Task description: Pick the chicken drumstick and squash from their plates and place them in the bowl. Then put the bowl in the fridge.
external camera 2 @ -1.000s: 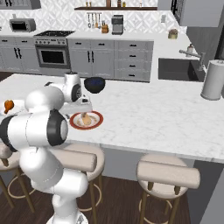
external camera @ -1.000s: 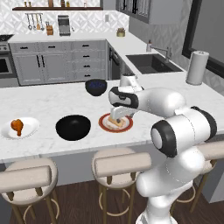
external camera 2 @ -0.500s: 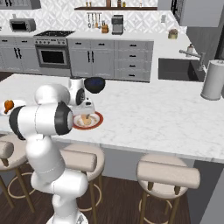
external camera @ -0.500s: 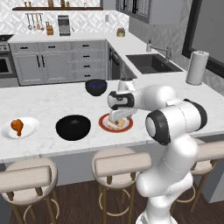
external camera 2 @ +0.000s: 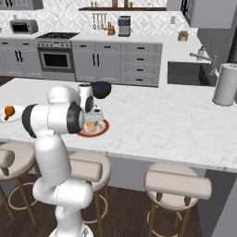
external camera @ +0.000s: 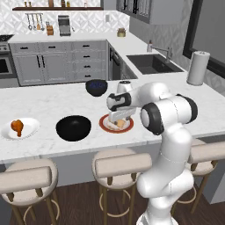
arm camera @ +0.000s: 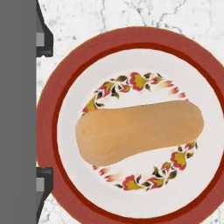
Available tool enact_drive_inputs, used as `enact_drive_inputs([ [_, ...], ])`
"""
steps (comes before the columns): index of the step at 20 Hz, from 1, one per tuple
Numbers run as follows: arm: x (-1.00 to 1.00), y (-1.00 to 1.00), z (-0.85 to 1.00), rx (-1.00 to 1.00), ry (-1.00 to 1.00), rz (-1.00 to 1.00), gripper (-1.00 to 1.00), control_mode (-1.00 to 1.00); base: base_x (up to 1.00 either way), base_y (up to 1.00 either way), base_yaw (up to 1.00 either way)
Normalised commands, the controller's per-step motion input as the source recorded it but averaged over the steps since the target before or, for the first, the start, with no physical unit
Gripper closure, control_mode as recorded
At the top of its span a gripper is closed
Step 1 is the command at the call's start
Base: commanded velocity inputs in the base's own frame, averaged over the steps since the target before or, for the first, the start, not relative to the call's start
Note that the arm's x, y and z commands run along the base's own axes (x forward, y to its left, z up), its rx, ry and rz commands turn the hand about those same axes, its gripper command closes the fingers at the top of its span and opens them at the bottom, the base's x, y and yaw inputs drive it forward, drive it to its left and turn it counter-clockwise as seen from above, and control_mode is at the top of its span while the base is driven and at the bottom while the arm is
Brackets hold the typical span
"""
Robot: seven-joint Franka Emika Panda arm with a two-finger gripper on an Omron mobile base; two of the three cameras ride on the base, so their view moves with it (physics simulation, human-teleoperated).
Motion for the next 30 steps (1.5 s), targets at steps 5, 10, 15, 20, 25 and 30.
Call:
enact_drive_inputs([
  [5,0.27,0.0,-0.31,0.0,-0.02,0.0,-1.0,-1.0,0.0,0.0,0.0],
  [10,0.3,0.0,-0.24,0.0,-0.01,0.0,-1.0,-1.0,0.0,0.0,0.0],
  [15,0.24,0.0,-0.22,0.0,-0.02,0.0,-1.0,-1.0,0.0,0.0,0.0],
  [20,-0.02,0.09,-0.13,0.0,-0.03,0.0,1.0,-1.0,0.0,0.0,0.0],
  [25,-0.17,0.01,0.04,0.0,-0.03,0.0,1.0,-1.0,0.0,0.0,0.0],
  [30,-0.79,0.09,0.57,0.07,-0.06,0.0,1.0,-1.0,0.0,0.0,0.0],
])
